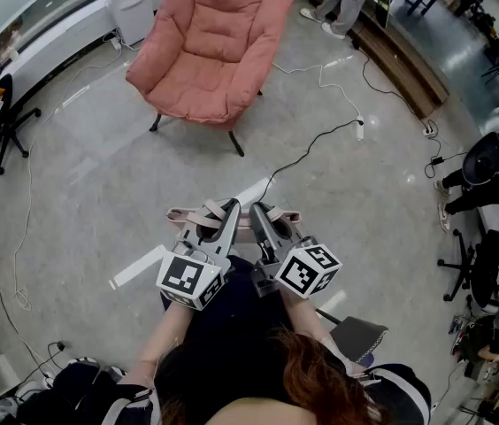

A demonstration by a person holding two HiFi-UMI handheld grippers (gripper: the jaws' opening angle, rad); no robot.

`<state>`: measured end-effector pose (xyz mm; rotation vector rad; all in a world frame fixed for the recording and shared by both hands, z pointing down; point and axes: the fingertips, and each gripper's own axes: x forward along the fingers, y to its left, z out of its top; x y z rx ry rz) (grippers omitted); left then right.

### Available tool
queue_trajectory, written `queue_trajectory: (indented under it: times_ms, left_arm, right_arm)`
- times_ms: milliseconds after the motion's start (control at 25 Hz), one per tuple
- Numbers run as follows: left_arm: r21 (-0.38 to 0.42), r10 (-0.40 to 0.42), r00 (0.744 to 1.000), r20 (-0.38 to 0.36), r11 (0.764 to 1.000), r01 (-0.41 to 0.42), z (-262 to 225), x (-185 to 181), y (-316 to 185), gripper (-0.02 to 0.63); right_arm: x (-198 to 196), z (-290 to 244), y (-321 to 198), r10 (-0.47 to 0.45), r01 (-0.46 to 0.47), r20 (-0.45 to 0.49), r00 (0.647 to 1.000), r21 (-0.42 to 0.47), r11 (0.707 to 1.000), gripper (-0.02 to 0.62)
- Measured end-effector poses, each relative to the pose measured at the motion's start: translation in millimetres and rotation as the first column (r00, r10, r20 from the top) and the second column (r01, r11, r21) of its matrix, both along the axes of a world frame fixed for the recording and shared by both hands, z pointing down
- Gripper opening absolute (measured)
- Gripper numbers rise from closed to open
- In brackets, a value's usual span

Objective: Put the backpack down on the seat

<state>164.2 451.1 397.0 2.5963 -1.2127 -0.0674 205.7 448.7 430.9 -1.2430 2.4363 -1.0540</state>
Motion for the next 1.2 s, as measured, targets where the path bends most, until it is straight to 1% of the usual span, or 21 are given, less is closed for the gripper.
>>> queue_trajectory:
  times_ms: [240, 360, 520, 680, 960, 1200]
  left_arm:
    - [0.02, 0.046, 0.999, 0.021, 0.999, -0.047, -6.3, 5.3, 1.5, 0.018]
    - [0.018, 0.034, 0.999, 0.02, 0.999, -0.035, -5.5, 5.5, 1.2, 0.018]
    - [0.014, 0.024, 1.0, 0.01, 1.0, -0.024, -6.9, 4.0, 1.9, 0.018]
    - [0.019, 0.019, 1.0, 0.009, 1.0, -0.019, -8.5, 2.0, 4.2, 0.018]
    - [0.014, 0.013, 1.0, 0.011, 1.0, -0.013, -10.1, 3.7, 5.9, 0.018]
    - [-0.001, 0.006, 1.0, 0.011, 1.0, -0.006, -8.9, 1.3, 3.3, 0.018]
  right_arm:
    - [0.8, -4.3, -0.3, 0.003, -0.003, 0.009, 1.0, 0.004, 1.0, 0.043]
    - [1.1, -3.8, -0.2, -0.002, 0.002, 0.013, 1.0, 0.004, 1.0, 0.043]
    - [1.7, -6.3, 0.4, -0.001, 0.002, 0.061, 0.998, -0.011, 1.0, 0.043]
    - [-2.8, -6.9, 3.2, -0.014, 0.014, 0.024, 1.0, 0.005, 1.0, 0.043]
    - [-2.7, -8.3, 3.0, -0.027, 0.026, 0.019, 0.999, 0.006, 1.0, 0.043]
    - [-5.8, -5.6, 0.8, -0.036, 0.036, 0.025, 0.999, -0.018, 0.999, 0.043]
